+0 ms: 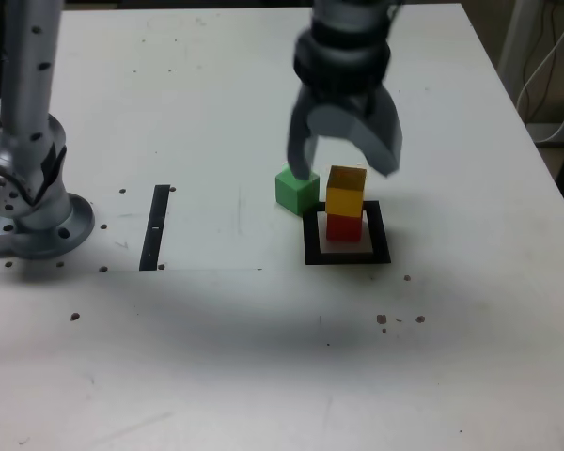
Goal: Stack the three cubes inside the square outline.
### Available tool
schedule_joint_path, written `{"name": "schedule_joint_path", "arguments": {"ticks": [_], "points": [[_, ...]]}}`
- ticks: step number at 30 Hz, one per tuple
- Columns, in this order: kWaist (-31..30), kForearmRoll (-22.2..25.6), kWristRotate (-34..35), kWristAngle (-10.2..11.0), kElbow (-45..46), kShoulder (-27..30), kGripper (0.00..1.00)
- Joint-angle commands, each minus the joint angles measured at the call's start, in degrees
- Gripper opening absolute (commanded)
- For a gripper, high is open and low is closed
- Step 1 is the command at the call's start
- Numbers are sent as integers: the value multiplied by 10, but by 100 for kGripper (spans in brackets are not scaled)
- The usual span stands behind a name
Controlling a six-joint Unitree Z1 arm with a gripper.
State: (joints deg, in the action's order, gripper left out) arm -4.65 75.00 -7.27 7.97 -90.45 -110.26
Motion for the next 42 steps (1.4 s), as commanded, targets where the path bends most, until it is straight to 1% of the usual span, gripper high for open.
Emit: {"name": "schedule_joint_path", "arguments": {"ticks": [1,4,7,11,13,15,18,20,26,28,34,42], "points": [[1,20,-8,16,-1,34,99],[6,43,-32,32,0,71,99],[18,67,-76,44,3,106,99],[45,83,-129,44,28,138,99],[60,82,-157,44,46,149,99],[70,78,-184,50,61,154,99],[77,61,-212,64,85,155,99],[78,39,-223,70,108,154,100],[53,-43,-242,73,176,153,100],[46,-61,-248,74,189,151,100],[42,-103,-274,65,224,132,100],[42,-134,-278,53,233,92,99]]}}
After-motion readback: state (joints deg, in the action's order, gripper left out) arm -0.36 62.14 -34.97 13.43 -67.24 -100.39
